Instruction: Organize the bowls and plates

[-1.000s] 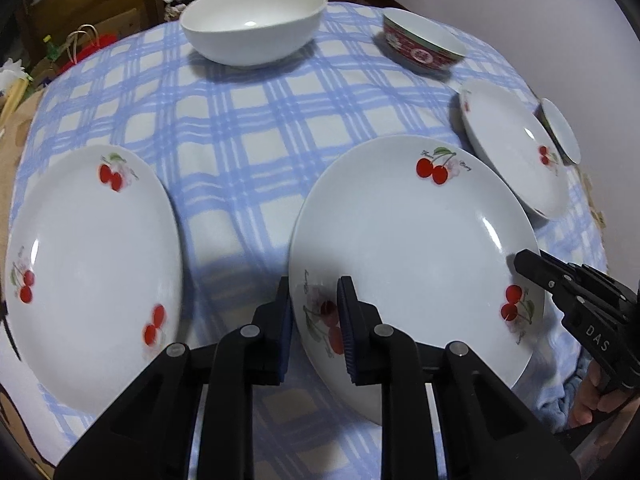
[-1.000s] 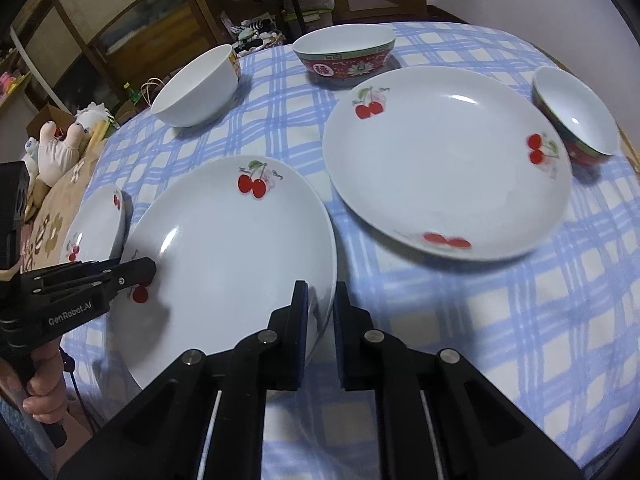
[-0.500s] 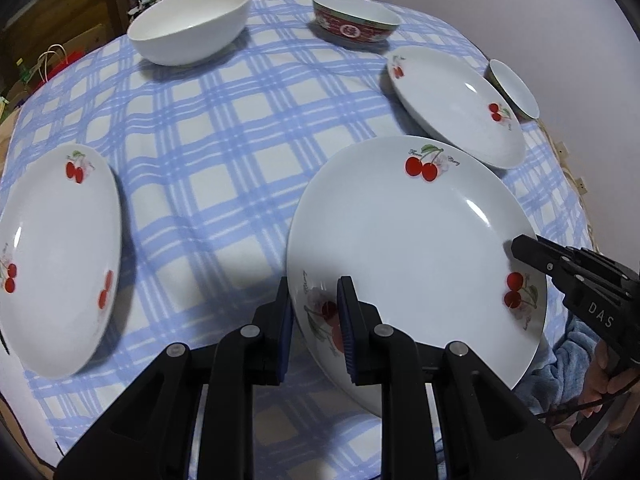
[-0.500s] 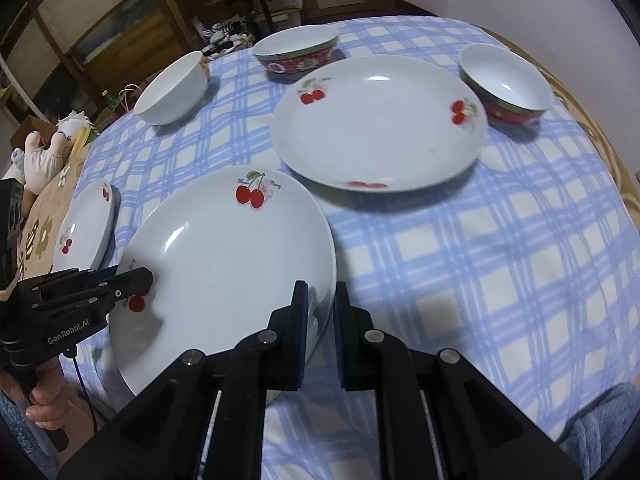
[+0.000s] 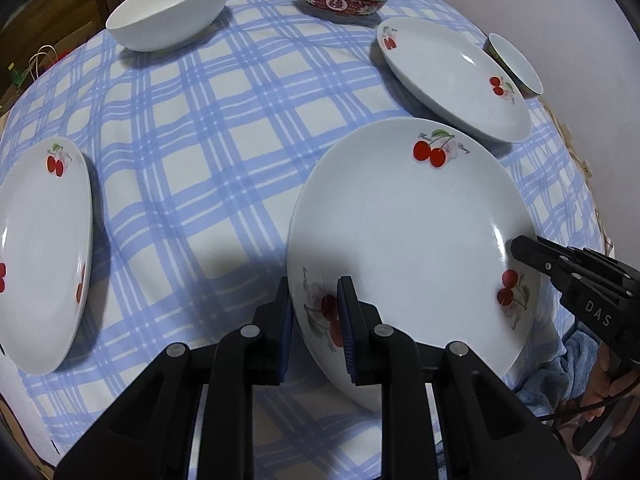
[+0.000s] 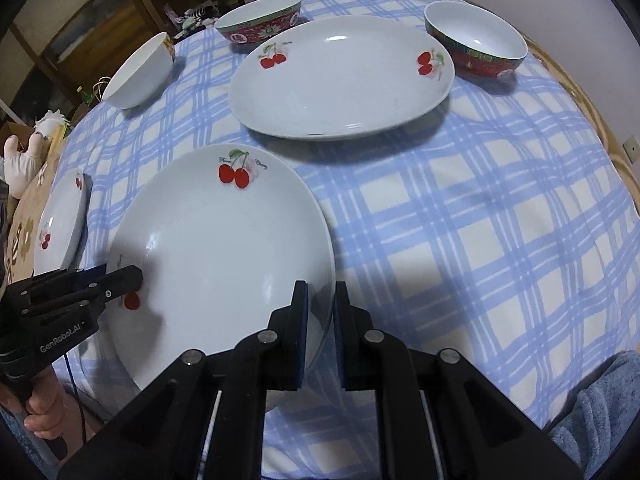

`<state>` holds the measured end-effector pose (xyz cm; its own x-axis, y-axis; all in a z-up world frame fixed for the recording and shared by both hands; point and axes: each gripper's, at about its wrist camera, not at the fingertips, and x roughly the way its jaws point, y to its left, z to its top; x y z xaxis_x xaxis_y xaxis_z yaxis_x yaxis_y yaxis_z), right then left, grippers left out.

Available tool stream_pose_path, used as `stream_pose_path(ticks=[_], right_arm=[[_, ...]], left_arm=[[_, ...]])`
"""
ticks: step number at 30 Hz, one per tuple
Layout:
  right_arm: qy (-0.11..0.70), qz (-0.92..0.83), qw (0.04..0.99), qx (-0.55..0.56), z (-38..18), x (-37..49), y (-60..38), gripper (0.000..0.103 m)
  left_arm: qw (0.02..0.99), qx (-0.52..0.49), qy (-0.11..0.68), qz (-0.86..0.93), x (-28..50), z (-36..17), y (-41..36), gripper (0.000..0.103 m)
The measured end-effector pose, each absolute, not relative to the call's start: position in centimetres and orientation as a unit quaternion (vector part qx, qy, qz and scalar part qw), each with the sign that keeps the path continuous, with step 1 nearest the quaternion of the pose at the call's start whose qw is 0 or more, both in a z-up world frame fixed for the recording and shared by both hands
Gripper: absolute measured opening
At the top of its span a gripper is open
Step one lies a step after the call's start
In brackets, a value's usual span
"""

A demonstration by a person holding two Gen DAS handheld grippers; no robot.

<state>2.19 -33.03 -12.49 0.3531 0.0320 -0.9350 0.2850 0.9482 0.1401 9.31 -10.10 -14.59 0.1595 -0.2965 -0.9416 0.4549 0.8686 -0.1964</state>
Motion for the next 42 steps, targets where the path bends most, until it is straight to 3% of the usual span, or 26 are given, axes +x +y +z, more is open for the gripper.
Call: stream_pose_path(ticks=[29, 40, 42], right_arm=[[0.573, -0.085, 0.803, 0.141, -12.9, 2.7, -32.5, 0.02], [0.554, -0.087, 0.814, 0.151, -11.9, 2.7, -32.8, 0.021], [0.548, -0.087, 0.819, 0.148, -11.6, 2.7, -32.8, 0.022]], left_arm=[[0.768, 0.084, 0.589, -0.237, 9.5, -14.3, -9.9, 0.021], [0.78, 0.114, 0.574, -0.223, 9.4, -13.5, -9.8, 0.026], [0.786, 0.124, 0.565, -0.219, 9.1, -13.1, -9.6, 0.032]])
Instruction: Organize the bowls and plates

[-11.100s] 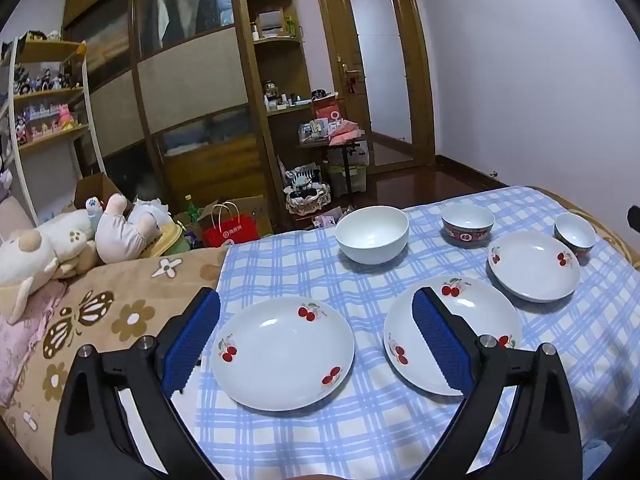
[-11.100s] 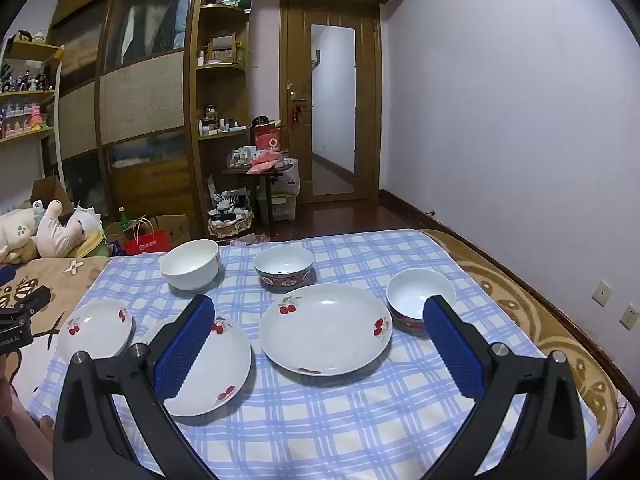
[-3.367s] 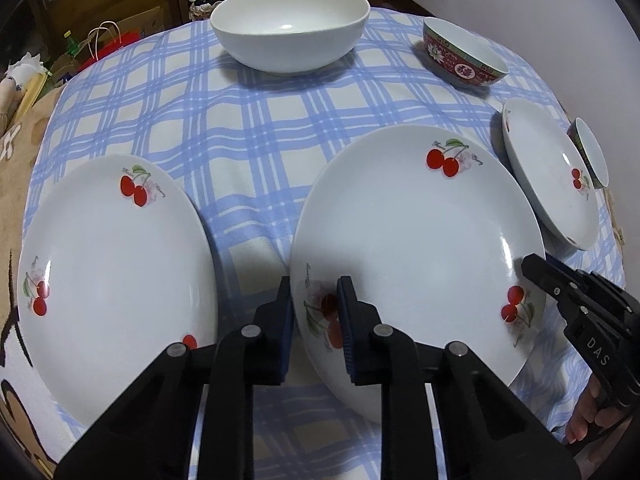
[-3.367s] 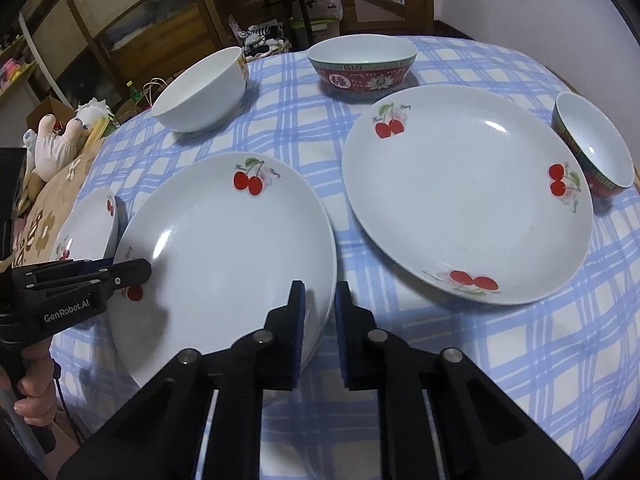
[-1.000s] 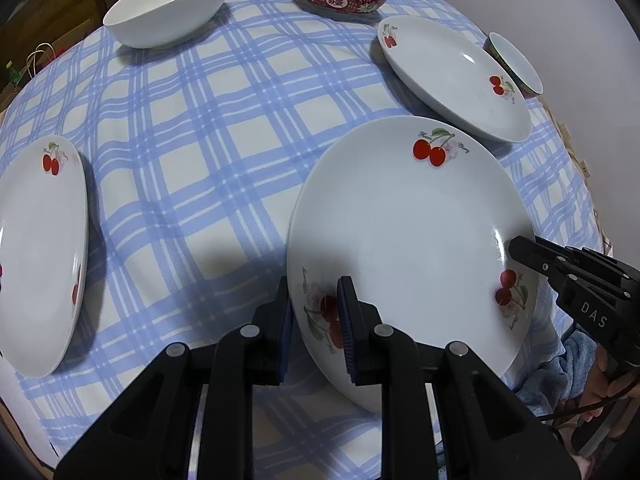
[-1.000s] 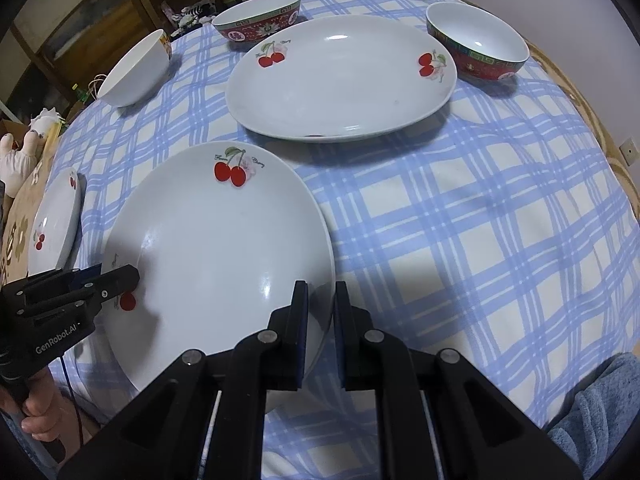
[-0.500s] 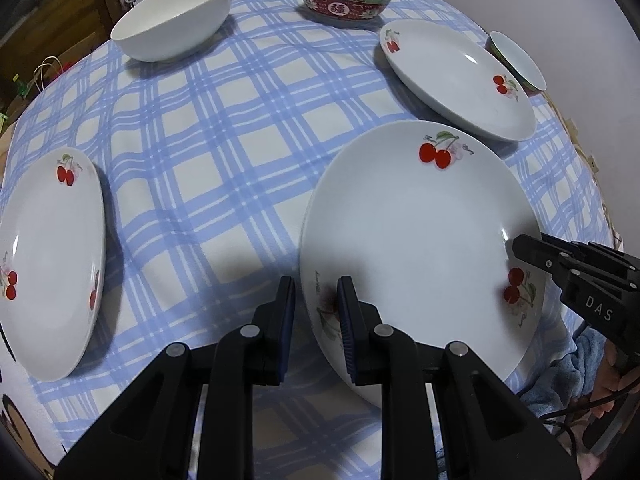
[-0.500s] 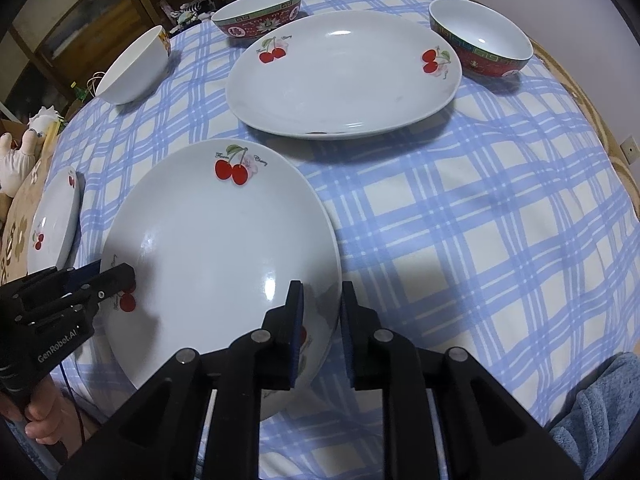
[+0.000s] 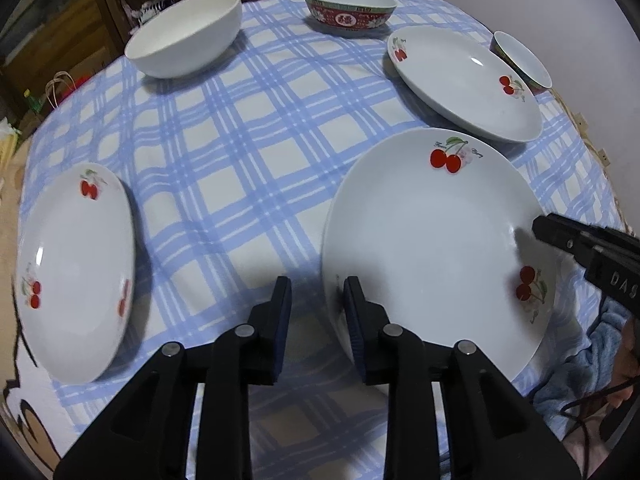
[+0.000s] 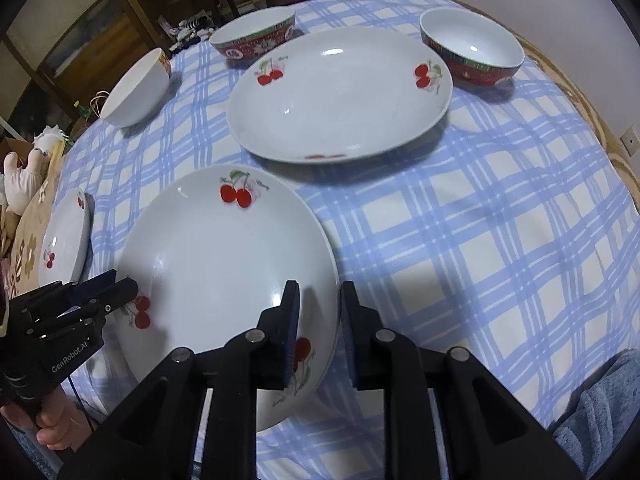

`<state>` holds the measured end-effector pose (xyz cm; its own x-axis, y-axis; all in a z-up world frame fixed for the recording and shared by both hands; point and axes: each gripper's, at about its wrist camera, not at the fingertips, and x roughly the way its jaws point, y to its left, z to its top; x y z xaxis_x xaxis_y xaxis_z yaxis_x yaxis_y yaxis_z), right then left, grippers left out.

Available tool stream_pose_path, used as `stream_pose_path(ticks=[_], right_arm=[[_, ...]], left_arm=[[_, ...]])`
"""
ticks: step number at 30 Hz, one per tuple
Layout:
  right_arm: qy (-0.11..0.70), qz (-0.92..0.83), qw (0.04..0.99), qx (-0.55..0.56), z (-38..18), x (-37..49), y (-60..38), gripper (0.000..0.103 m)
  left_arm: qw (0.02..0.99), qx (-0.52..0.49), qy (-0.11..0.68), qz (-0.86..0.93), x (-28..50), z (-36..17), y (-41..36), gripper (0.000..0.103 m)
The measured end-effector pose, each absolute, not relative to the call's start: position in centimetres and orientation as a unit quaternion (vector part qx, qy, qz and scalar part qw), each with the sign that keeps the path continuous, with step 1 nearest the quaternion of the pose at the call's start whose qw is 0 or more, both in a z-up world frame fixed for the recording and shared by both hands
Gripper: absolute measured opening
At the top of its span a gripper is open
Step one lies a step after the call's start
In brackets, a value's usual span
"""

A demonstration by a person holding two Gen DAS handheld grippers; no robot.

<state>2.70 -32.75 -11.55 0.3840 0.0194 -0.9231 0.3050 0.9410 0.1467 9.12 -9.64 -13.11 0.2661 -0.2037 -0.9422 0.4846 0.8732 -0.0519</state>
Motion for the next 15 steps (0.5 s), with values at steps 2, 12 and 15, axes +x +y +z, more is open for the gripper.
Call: stream_pose_path(ticks=[2, 12, 15], right_arm=[[0.544, -0.086, 0.822, 0.144, -11.2, 2.5, -32.8, 0.023], [0.505, -0.092, 0.854, 0.087, -8.6, 2.7, -31.2, 0.076], [0.5, -0.088, 0.857, 0.087, -7.9, 3.0, -30.8, 0.09]], left_arm=[[0.793, 0.134, 0.556, -0.212, 8.9, -12.7, -9.4, 0.037], [0.807, 0.175, 0.533, -0.186, 9.5, -10.9, -8.0, 0.08], [0.811, 0.191, 0.526, -0.173, 9.7, -10.5, -7.5, 0.087]])
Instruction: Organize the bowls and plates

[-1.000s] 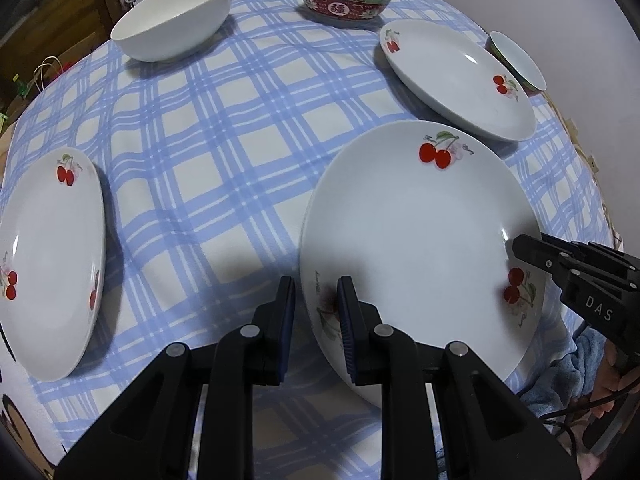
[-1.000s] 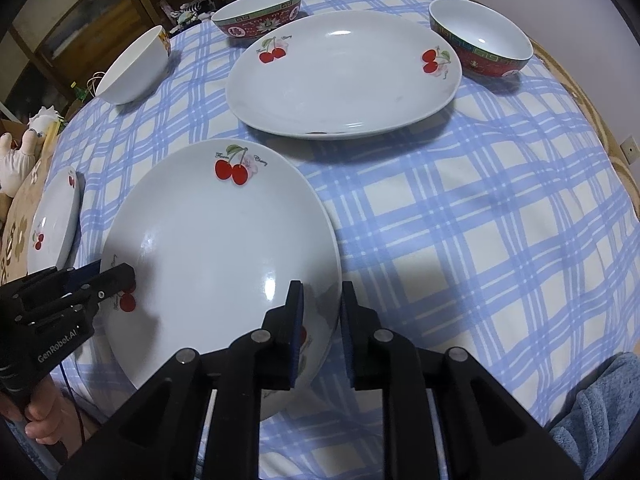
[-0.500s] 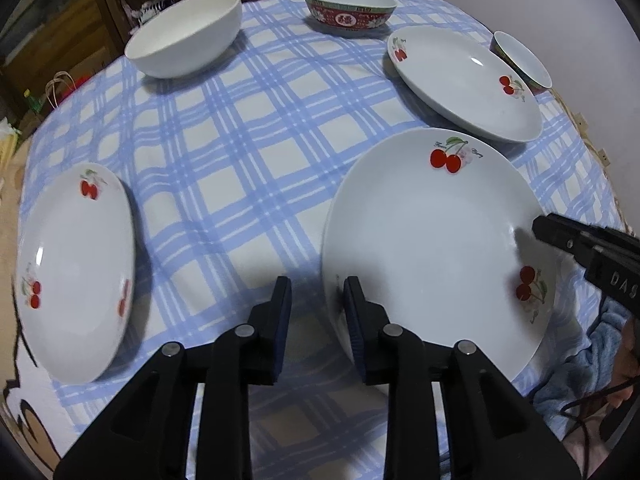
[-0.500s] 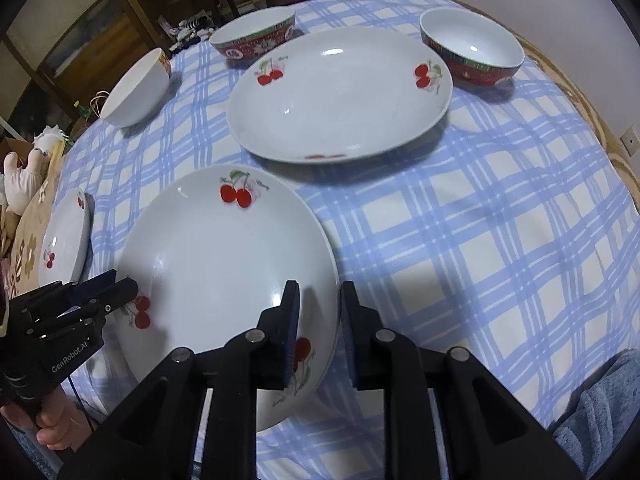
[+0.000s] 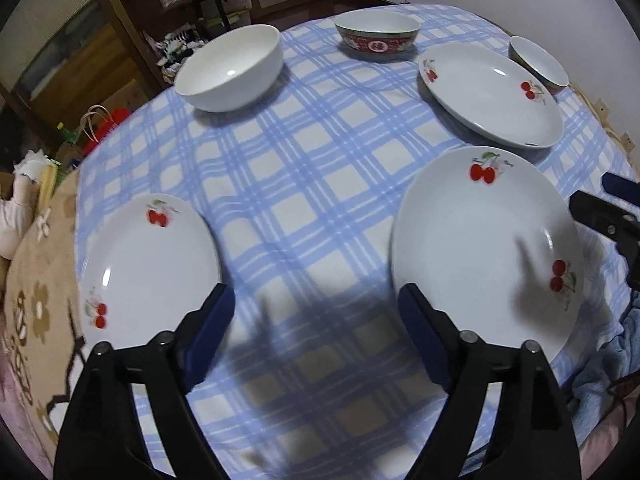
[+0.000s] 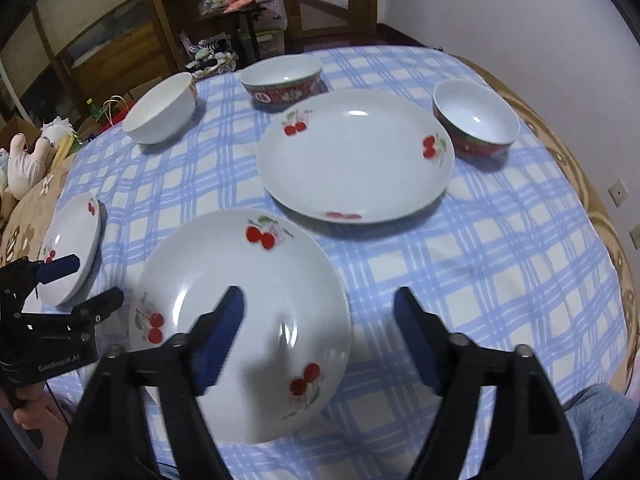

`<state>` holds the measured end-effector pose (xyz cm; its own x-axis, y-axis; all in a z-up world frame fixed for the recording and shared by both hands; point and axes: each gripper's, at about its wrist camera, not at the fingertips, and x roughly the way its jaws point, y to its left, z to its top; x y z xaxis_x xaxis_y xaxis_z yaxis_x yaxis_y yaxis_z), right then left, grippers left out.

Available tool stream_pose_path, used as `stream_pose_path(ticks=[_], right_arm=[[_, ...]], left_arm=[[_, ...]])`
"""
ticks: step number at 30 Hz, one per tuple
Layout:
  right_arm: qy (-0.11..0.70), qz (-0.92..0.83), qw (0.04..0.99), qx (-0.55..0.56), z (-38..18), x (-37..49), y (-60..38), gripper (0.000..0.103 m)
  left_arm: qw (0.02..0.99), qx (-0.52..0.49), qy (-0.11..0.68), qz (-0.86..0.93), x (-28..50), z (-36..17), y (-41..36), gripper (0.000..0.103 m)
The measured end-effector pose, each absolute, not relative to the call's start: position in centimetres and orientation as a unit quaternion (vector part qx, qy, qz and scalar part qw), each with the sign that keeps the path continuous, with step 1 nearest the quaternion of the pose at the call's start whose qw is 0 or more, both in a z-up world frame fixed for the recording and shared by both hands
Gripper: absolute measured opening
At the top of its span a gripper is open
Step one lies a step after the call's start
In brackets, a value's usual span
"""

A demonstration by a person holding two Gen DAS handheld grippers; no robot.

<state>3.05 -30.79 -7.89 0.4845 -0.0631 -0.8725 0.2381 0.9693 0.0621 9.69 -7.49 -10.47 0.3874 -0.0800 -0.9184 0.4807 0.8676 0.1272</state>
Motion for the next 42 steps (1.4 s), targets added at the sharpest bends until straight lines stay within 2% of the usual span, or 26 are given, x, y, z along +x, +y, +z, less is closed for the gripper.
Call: stream_pose_path(ticks=[5, 23, 33, 42], right_arm=[[0.474, -0.089, 0.873, 0.071, -6.4, 3.5, -29.3, 0.103], [0.439, -0.029, 0.897, 0.04, -3.8, 7.5, -21.6, 0.103], [0.442, 0.011, 0.896, 0.033, -4.8, 11.4, -16.2, 0.103], [0.453, 0.045, 0.89, 0.036, -6.7, 13.9, -11.9, 0.103]], left_arm=[[0.806, 0.186, 0.541, -0.152, 11.3, -10.4, -5.9, 0.087], [0.832, 0.156, 0.525, -0.09, 15.1, -6.4, 3.9, 0.087], [0.836, 0.092, 0.54, -0.026, 17.4, -7.4, 11.8, 0.087], [0.823, 0.062, 0.565, 0.005, 18.5, -10.0, 15.8, 0.087]])
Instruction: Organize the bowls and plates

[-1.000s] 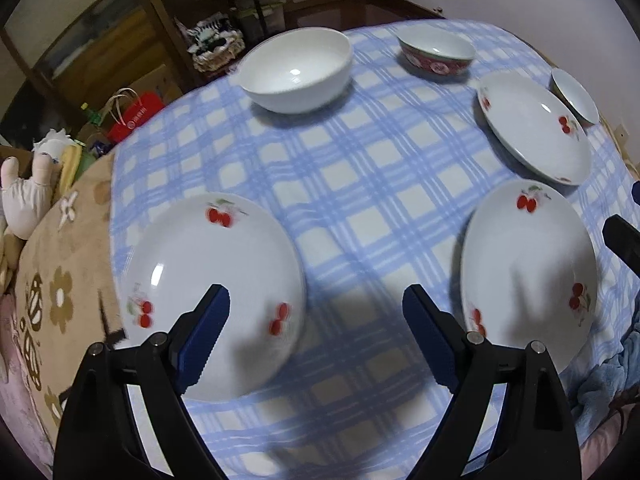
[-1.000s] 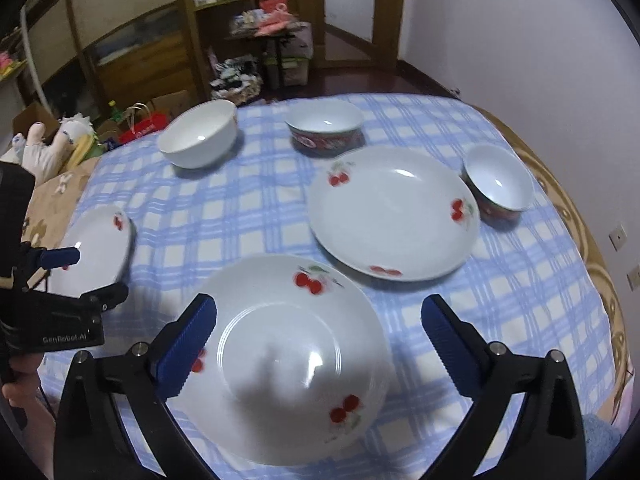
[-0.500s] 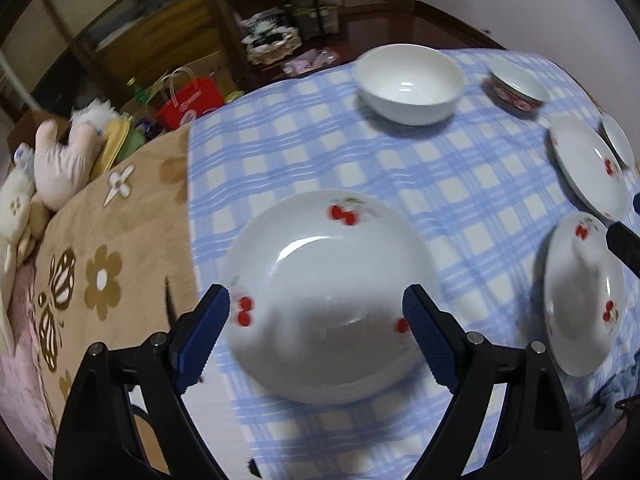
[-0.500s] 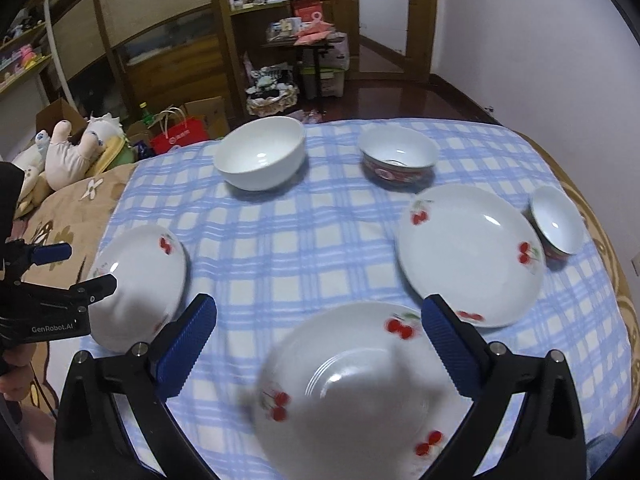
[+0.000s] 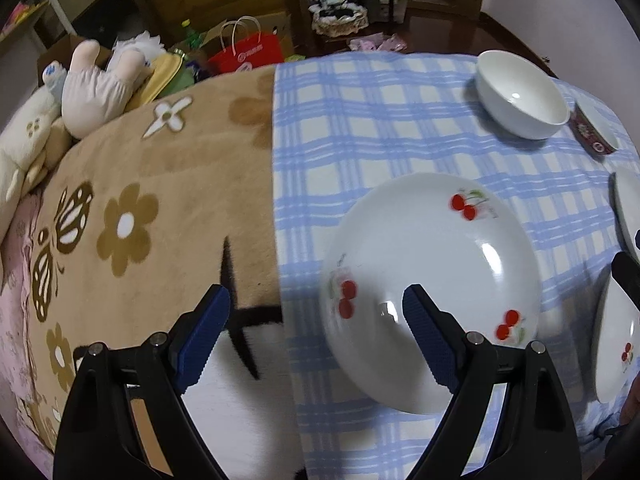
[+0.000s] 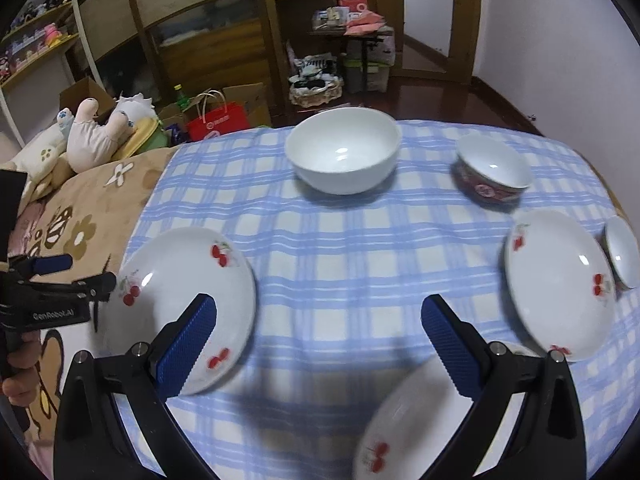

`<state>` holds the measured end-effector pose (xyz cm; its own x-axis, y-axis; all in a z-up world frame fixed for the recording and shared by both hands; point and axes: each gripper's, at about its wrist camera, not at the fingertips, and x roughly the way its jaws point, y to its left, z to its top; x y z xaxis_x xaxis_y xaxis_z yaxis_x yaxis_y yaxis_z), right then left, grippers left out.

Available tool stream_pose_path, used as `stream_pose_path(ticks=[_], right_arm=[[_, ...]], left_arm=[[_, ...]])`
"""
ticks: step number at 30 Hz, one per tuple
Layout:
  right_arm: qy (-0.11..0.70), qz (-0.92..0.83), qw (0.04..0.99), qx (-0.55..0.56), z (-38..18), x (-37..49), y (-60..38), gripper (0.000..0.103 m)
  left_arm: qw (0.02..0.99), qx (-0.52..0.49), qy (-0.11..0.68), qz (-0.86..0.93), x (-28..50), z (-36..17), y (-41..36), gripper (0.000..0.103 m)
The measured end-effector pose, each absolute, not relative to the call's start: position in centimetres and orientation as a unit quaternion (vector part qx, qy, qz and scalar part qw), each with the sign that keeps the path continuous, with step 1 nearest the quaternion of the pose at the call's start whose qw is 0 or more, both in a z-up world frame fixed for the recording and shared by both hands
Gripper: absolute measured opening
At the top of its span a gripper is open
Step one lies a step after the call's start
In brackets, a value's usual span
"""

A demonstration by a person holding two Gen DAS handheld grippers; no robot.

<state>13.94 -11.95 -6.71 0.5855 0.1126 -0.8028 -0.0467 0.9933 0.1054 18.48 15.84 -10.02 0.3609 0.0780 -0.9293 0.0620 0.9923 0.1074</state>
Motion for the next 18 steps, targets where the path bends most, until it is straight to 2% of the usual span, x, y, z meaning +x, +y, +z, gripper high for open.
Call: stream_pose_path(ticks=[9, 11, 14, 16, 18], right_arm=[[0.469, 0.056, 0.881, 0.038, -8.6, 15.5, -9.2, 0.103], [0.47, 0.058, 0.88, 0.029, -8.9, 15.6, -8.7, 0.103], [0.475, 0.061, 0.878, 0.022, -9.4, 15.9, -8.1, 0.103], [0.479, 0.066, 0.875, 0.018, -9.8, 16.0, -7.7, 0.103], [0.483, 0.073, 0.872, 0.016, -10.1, 16.1, -7.3, 0.103]], left_arm=[[0.812, 0.014, 0.583, -0.008, 18.8, -12.1, 17.7, 0.086], [0.809, 0.008, 0.587, -0.011, 18.9, -12.6, 17.9, 0.079], [0.802, 0.003, 0.597, -0.015, 19.0, -13.2, 18.2, 0.063], [0.797, -0.001, 0.604, -0.016, 19.0, -13.5, 18.4, 0.046], [0.794, -0.009, 0.608, -0.017, 19.0, -13.8, 18.6, 0.042]])
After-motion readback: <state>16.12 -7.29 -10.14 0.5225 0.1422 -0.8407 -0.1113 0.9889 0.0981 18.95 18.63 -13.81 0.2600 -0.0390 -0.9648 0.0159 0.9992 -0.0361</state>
